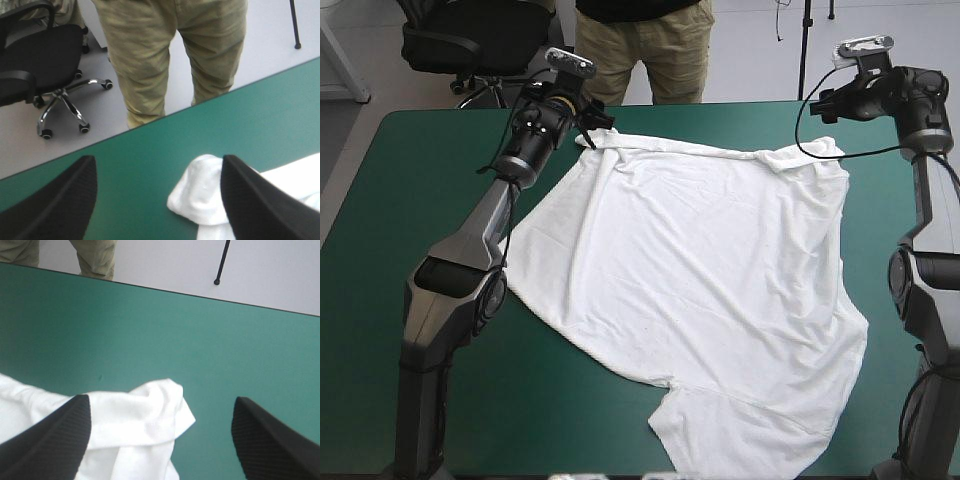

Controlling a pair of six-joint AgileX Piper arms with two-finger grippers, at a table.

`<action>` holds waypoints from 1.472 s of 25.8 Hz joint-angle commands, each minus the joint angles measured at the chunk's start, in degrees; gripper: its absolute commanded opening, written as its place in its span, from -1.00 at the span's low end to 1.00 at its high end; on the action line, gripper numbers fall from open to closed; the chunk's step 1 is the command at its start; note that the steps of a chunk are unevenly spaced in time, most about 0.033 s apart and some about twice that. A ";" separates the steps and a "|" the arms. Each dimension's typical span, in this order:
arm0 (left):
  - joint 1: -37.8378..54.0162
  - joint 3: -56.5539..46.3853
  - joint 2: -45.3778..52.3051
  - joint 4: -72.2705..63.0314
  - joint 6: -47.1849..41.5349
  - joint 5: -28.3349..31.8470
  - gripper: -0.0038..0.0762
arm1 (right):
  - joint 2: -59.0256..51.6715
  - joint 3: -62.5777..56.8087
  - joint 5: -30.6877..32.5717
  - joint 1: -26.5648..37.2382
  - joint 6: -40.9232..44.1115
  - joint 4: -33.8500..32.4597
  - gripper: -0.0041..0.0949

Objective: Fold the cloth

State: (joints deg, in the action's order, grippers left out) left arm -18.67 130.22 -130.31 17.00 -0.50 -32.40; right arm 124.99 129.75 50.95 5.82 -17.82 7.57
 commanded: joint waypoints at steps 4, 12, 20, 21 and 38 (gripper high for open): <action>-0.21 4.01 15.86 1.29 2.11 -15.17 0.35 | -10.66 3.34 14.45 0.48 -1.57 2.73 0.30; -0.21 2.05 26.88 -9.05 8.79 -33.86 0.16 | -24.94 -6.96 20.63 0.25 -3.31 10.19 0.20; -0.21 -11.79 38.16 -13.63 12.22 -40.24 0.16 | -46.62 -36.73 19.77 0.25 -2.22 9.39 0.20; -0.21 -14.03 39.76 -13.63 12.22 -39.81 0.16 | -49.34 -40.97 18.94 0.25 -2.22 9.13 0.20; -0.21 -57.02 58.26 -15.73 7.64 -25.13 0.16 | -59.86 -92.06 1.87 0.25 4.65 1.23 0.20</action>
State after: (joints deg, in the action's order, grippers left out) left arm -18.73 72.19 -73.99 1.63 7.88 -60.41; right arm 64.48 38.75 56.43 5.93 -13.28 8.59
